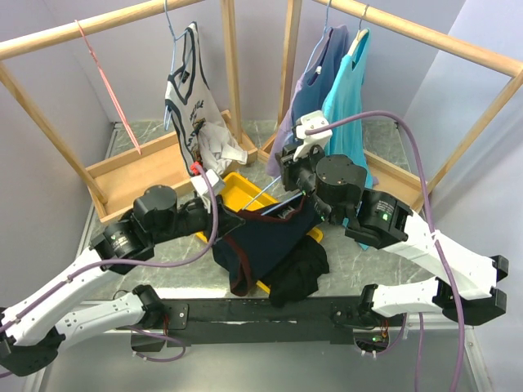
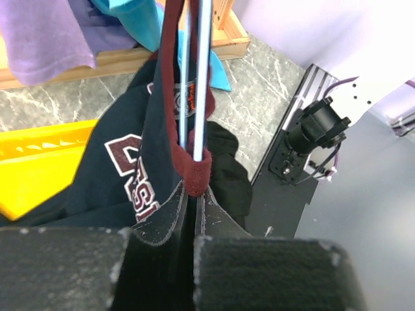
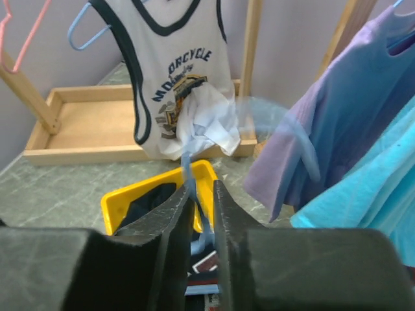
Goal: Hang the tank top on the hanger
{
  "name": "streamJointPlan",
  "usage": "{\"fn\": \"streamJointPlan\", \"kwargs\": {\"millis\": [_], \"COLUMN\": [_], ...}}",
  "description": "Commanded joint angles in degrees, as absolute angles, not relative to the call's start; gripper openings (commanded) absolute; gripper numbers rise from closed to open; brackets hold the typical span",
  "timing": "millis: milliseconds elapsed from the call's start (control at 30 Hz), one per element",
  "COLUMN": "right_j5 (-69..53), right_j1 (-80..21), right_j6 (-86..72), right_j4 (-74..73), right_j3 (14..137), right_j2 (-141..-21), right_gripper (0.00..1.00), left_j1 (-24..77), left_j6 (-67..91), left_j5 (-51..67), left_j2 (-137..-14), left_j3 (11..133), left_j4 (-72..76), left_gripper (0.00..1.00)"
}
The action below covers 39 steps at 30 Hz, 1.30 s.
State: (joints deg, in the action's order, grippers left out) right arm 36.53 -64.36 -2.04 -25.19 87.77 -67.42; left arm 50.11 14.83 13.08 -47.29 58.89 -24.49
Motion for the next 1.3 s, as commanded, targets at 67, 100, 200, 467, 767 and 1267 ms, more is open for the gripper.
{"fn": "streamJointPlan", "kwargs": {"millis": [67,100,200,467,767,1267], "right_j5": [35.07,34.89,34.37,36.3,41.39,42.8], "right_j1": [-64.95,-64.86,-64.95,-64.95,-64.95,-64.86], "right_j6": [-5.18,-5.27,-5.71,-6.5,-5.71,-3.43], "right_j4": [-20.39,-20.48,-20.48,-20.48,-18.46,-16.7], "right_j3": [87.01,86.84,86.57,85.69,84.29,87.28], "right_j2": [-66.01,-66.01,-65.92,-64.69,-62.93,-62.22], "right_gripper": [0.46,0.5,0.65,0.72,0.77,0.81], "left_j1": [50.36,50.36,50.45,50.45,50.45,50.45], "left_j6": [20.39,20.48,21.71,22.94,24.26,31.46], "left_j5": [10.2,10.2,9.85,11.42,12.31,-3.6], "left_j2": [-41.49,-41.22,-39.64,-34.19,-27.6,-21.97], "left_j3": [53.35,52.48,50.63,48.95,49.22,61.25], "left_j4": [-13.8,-13.89,-13.45,-18.71,-28.82,-44.99], "left_gripper": [0.01,0.01,0.01,0.01,0.01,0.01]}}
